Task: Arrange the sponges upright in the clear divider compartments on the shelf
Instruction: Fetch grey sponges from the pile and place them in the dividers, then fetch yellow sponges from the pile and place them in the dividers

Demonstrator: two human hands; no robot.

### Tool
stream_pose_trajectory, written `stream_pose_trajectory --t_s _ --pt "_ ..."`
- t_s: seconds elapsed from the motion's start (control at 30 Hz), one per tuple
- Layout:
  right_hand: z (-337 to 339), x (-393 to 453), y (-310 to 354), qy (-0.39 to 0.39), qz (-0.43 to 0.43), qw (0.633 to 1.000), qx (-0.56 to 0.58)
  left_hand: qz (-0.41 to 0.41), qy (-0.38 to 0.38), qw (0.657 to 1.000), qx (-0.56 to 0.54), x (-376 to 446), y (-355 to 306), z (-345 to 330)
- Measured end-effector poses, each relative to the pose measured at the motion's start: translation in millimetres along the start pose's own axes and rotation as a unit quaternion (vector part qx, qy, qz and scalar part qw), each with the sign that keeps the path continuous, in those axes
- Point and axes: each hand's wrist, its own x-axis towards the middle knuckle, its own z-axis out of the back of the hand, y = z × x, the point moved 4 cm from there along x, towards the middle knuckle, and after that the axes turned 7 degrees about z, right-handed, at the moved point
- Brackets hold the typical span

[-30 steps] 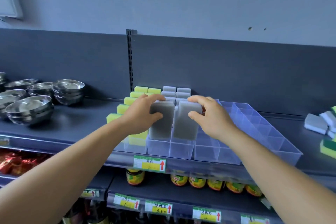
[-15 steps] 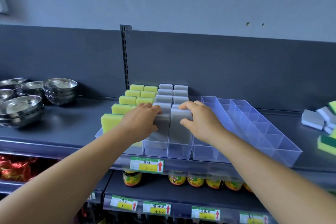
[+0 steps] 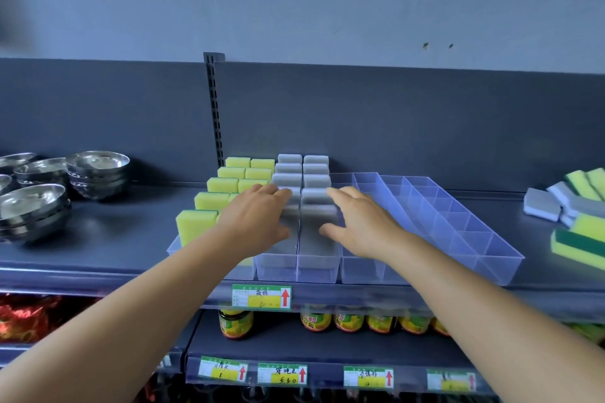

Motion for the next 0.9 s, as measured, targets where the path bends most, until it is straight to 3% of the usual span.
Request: stream_pose_trajectory --t_s 0.33,0.9 --pt "39.5 -58.7 -67.6 -0.014 -0.06 0.996 -0.063 -0.109 -0.012 0.994 -0.008 11.5 -98.2 2.9" --pt "103.9 -155.8 -303.0 -0.028 -0.171 0.981 -0.089 -0.212 0.051 0.974 -0.065 81.9 -354.2 -46.3"
